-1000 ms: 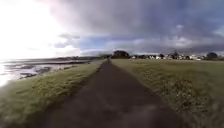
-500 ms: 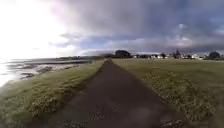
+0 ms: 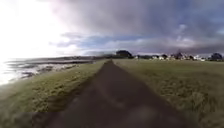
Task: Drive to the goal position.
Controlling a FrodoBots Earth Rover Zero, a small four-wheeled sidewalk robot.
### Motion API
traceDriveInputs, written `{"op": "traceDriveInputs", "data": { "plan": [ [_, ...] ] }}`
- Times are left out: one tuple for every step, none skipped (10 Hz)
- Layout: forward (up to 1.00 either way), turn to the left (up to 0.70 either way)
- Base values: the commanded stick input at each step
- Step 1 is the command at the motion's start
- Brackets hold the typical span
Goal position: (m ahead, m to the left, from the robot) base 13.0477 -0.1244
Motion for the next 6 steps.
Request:
{"op": "traceDriveInputs", "data": {
  "plan": [
    [0.7, 0.0],
    [0.7, 0.0],
    [0.7, 0.0],
    [0.7, 0.0],
    [0.7, 0.0],
    [0.7, 0.0]
  ]
}}
